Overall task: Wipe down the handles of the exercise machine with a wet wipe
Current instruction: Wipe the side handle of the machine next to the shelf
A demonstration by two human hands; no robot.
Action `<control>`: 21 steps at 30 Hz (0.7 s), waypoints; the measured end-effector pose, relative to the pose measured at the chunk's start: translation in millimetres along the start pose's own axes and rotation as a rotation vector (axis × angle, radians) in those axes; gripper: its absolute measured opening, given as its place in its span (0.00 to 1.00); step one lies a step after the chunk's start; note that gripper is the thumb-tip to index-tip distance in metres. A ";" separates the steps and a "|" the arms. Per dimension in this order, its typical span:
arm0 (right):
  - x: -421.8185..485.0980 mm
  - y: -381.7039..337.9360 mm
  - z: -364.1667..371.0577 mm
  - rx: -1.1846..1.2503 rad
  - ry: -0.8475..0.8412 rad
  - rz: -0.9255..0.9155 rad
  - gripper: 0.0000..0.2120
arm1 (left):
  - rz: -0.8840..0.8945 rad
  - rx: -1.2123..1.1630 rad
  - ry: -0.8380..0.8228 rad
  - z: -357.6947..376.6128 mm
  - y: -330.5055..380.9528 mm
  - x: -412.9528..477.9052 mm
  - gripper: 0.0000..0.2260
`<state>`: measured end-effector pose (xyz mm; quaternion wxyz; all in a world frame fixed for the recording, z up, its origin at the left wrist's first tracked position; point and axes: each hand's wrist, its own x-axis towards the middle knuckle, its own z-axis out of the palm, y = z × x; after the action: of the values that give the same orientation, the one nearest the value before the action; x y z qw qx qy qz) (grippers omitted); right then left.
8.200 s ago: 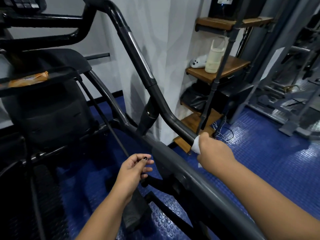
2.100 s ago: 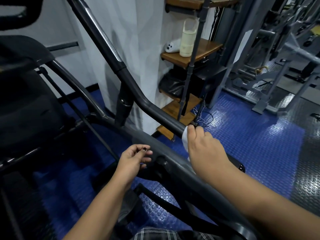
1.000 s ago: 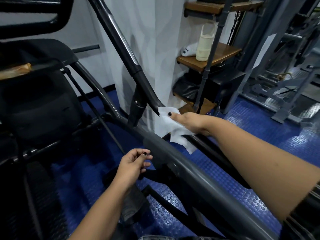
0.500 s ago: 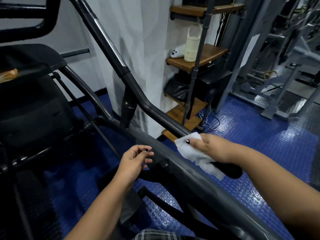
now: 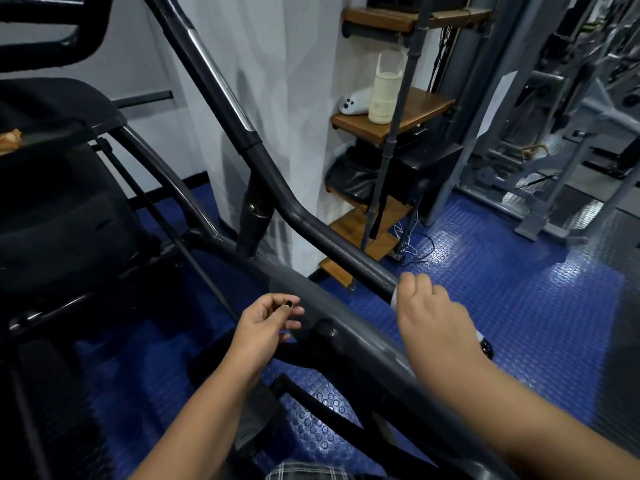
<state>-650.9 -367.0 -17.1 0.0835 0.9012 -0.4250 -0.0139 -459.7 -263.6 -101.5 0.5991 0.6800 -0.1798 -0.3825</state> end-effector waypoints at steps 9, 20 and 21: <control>64.8 -63.2 13.2 -0.154 0.156 0.007 0.25 | -0.039 -0.011 0.007 -24.4 -3.2 8.4 0.07; 179.7 -153.6 1.4 0.218 0.241 0.043 0.26 | -0.054 -0.063 0.098 -107.9 16.6 26.9 0.07; 185.1 -156.7 -1.1 0.290 0.254 0.057 0.27 | -0.052 -0.065 0.106 -116.2 19.6 28.2 0.07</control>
<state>-412.9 -411.2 -33.0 0.0059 0.8859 -0.4341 0.1636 -351.9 -209.0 -92.6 0.6193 0.6841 -0.1175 -0.3670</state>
